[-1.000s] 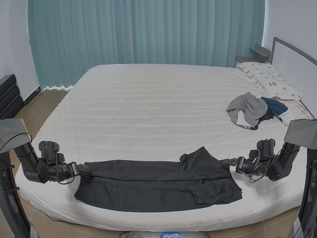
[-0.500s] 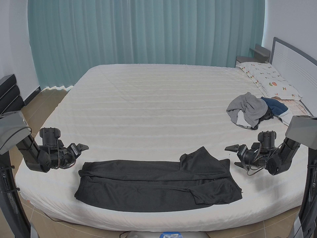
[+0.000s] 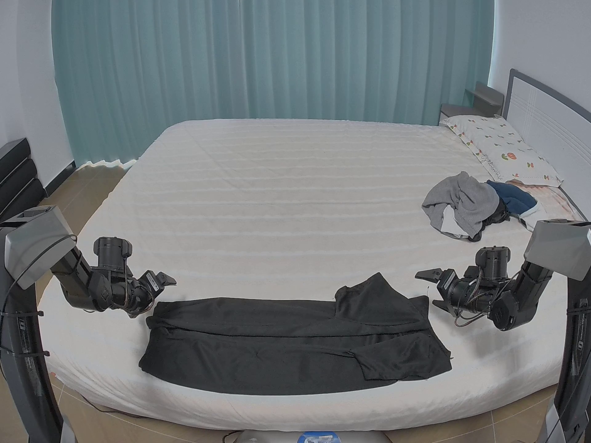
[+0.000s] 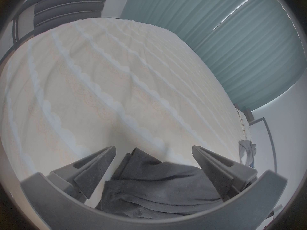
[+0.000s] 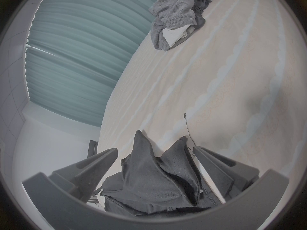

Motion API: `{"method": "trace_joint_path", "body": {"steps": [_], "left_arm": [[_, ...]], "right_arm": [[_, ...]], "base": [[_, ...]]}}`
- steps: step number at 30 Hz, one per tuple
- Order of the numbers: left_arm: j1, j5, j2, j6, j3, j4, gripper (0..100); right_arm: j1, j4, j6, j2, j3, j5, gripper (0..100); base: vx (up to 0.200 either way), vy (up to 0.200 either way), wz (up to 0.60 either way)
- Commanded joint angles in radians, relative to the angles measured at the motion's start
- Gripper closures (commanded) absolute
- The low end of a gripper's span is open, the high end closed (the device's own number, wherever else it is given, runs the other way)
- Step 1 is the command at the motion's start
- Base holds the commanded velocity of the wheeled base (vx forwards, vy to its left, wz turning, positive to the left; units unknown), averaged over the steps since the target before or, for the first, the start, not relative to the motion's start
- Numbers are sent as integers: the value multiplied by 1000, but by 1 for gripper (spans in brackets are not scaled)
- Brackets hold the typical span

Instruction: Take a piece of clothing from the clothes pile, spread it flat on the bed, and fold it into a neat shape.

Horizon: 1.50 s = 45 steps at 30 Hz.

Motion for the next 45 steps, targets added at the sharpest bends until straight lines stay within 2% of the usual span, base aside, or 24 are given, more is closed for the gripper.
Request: {"method": "trace_joint_path", "body": {"steps": [1, 10, 12, 13, 16, 24, 31, 38, 39, 45], "left_arm": [[-11, 8, 19, 3, -2, -6, 0], [-25, 14, 29, 13, -2, -14, 0], [-28, 46, 35, 13, -5, -14, 0], [-31, 68, 39, 14, -8, -14, 100], [-42, 95, 49, 13, -11, -14, 100], [-30, 100, 42, -9, 1, -12, 100], [-8, 104, 26, -43, 5, -12, 100], [1, 106, 19, -43, 9, -12, 100], [7, 104, 19, -43, 8, -12, 100], [12, 104, 24, -44, 8, -12, 100]], "right_arm": [[6, -5, -1, 14, 10, -2, 0], [6, -5, 0, 14, 10, -2, 0], [6, -5, 0, 14, 10, -2, 0], [6, -5, 0, 14, 10, -2, 0], [7, -5, -1, 15, 10, -4, 0], [16, -4, -1, 21, 2, -7, 0], [56, -4, -30, 58, -36, -82, 0], [56, -4, -35, 78, -61, -106, 0], [56, -2, -36, 78, -61, -108, 100], [45, -4, -58, 80, -55, -116, 100]], "base": [[0, 0, 0], [0, 0, 0], [0, 0, 0], [0, 0, 0], [0, 0, 0], [0, 0, 0], [0, 0, 0], [0, 0, 0], [0, 0, 0], [0, 0, 0]]}}
